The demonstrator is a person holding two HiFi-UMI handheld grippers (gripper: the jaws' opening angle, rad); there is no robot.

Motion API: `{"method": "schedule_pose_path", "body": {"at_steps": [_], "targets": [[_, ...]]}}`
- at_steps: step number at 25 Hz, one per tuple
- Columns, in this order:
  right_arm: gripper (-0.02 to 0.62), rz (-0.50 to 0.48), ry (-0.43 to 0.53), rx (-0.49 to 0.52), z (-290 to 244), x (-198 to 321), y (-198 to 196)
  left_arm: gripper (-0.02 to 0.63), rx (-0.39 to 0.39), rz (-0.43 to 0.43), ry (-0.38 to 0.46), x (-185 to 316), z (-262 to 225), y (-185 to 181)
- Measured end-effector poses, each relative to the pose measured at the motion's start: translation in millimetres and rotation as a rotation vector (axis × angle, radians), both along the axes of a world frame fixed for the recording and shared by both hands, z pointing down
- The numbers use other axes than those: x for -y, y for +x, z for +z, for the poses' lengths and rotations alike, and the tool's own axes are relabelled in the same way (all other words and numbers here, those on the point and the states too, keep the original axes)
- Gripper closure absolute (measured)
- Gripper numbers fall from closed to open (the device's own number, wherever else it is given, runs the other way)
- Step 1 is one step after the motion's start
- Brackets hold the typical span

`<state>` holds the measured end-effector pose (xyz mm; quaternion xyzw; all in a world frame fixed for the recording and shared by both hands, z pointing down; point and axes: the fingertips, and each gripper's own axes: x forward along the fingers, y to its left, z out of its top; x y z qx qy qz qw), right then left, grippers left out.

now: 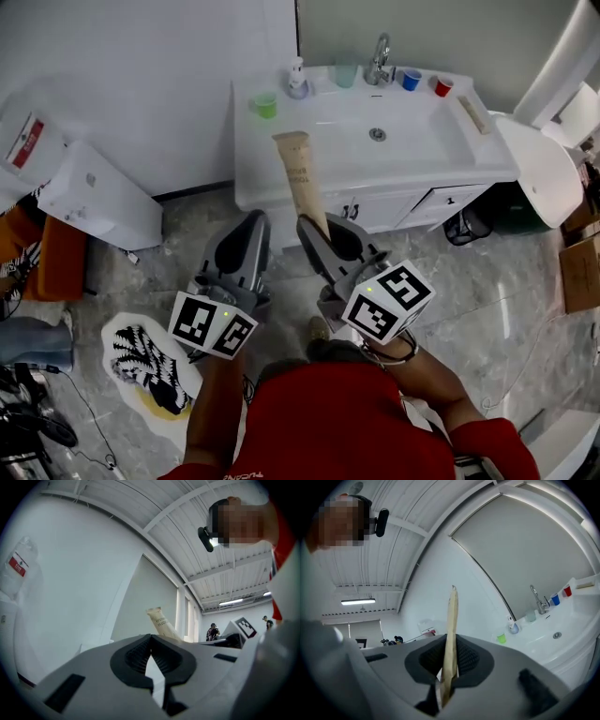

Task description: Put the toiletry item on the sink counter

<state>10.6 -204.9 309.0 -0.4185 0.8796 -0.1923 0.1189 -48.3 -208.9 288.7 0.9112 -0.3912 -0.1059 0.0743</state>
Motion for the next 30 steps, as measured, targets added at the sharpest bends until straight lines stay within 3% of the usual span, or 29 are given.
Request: {"method": "schedule_pose_path", "body": {"at_steps": [9,16,20,25,30], "targets": [[0.548,0.039,-0.121,-0.083,31.1,94.8,4.5,0.588,0.034,-0.063,-0.045,78.7,27.9,-3.5],[0.548,0.069,-0.198,-0.181,59.1,166.0,-4.7,0.588,0.072,-0.020,-0.067,153.8,56.6,-0.4],[0.548,0.091,-0.312,-0.220,90.1,210.7,-7.4,0.588,0.105,0.024,-0.073,197.4,72.7,-0.5],[0.548,0.103,-0.514,-0.192,133.7,252.1,-14.7,0.588,0.094,0.079,-0.118,240.9,90.8,-8.2],[0.548,0.122,-0.644,-0.214,166.9,282.2,-16.8,0.588,0.116,0.110,-0.149,275.6,109.7,-5.1]]}}
